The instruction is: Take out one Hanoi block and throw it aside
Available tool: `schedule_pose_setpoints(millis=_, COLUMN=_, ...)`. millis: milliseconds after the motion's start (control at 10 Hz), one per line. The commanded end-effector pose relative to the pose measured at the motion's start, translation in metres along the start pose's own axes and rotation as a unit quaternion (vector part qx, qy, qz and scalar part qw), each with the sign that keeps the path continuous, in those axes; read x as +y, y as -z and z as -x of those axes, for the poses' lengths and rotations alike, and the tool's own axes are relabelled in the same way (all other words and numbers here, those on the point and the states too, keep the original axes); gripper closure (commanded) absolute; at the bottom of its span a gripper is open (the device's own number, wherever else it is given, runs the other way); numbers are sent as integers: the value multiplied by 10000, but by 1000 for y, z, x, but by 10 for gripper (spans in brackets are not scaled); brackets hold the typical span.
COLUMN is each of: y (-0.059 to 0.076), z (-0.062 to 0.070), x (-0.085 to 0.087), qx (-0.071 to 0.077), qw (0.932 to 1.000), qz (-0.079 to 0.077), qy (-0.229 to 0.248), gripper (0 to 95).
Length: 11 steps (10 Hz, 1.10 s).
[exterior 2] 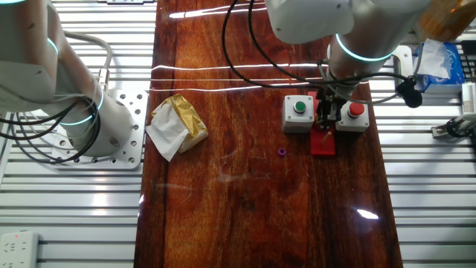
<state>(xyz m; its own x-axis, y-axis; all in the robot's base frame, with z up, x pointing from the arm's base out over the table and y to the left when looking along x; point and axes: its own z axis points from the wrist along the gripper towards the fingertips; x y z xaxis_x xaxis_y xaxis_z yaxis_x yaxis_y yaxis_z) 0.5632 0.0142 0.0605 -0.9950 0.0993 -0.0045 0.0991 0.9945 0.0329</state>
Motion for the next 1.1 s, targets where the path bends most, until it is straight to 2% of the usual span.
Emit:
schedule_pose_setpoints(millis=100, y=1, z=0, x=0, qx=-9, qw=10000, qz=6, qy=-8, gripper=760)
schedule_pose_setpoints(millis=400, y=3, z=1, x=-1, qx=-12, qw=10000, qz=37, qy=-5, gripper=760)
schedule_pose_setpoints(millis=600, y=5, z=1, x=-1, qx=-8, qw=9998, qz=173, qy=-44, gripper=760)
schedule_pose_setpoints(millis=700, y=5, z=1, x=-1, qx=-17, qw=9999, qz=128, qy=-25, gripper=760)
schedule_pose_setpoints(millis=1100, y=8, z=0, x=-1, qx=-25, qw=9999, qz=144, qy=-63, gripper=760)
